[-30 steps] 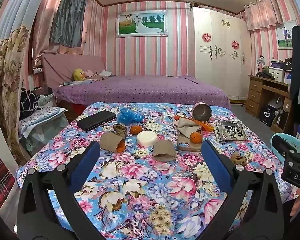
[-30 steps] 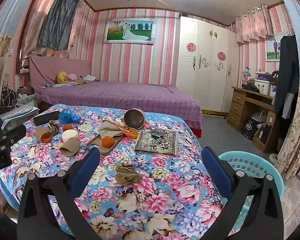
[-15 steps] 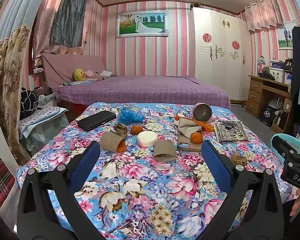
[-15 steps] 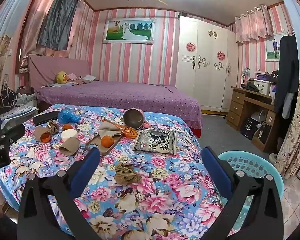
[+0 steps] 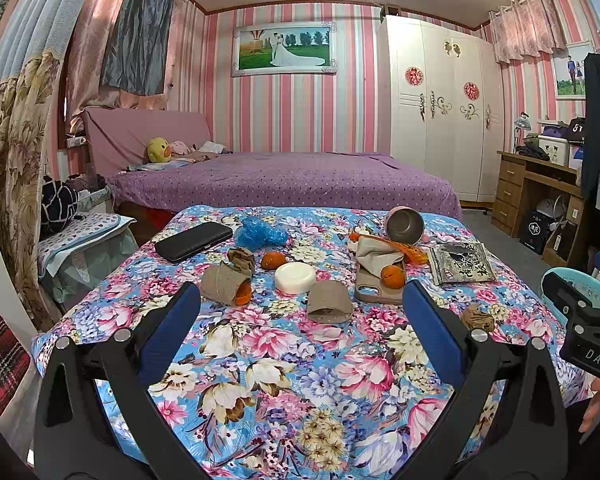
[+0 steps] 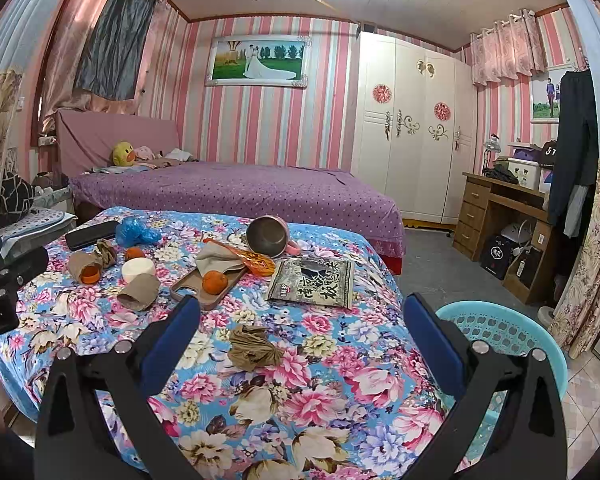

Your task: Collect trash

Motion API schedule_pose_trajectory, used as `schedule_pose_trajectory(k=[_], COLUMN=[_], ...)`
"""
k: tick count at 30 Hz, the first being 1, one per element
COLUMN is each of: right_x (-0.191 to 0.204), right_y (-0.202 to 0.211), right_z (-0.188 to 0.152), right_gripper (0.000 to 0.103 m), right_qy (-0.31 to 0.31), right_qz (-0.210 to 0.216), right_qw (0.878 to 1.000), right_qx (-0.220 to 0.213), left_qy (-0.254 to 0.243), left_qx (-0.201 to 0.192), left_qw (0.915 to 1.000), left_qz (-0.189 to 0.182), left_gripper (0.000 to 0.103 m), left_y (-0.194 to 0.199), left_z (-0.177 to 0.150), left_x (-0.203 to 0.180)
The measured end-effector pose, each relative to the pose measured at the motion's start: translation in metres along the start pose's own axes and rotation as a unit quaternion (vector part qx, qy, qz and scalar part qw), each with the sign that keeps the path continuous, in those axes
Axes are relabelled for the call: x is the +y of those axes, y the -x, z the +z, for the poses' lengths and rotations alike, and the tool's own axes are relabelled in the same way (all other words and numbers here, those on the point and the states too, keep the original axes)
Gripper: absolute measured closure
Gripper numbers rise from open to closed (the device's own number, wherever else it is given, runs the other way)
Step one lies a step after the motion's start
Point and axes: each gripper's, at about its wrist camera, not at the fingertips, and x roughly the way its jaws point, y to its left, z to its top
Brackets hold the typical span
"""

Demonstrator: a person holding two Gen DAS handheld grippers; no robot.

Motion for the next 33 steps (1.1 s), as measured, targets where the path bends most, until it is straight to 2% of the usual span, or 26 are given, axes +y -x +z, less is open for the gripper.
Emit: schedule_pose_trajectory(k=[33], right_x=[0.001], right_y=[-0.006], right_z=[-0.0047], right_gripper=[0.004], right_qy=[0.0], right_qz=[-0.001], right_qw=[1.0], right_qx=[0.004], left_qy=[0.0], left_qx=[-0.001], left_qw=[1.0], left_qz=[0.0], left_gripper=[0.005], left_y=[0.0002], left_z=[0.0], left_x=[0.0001])
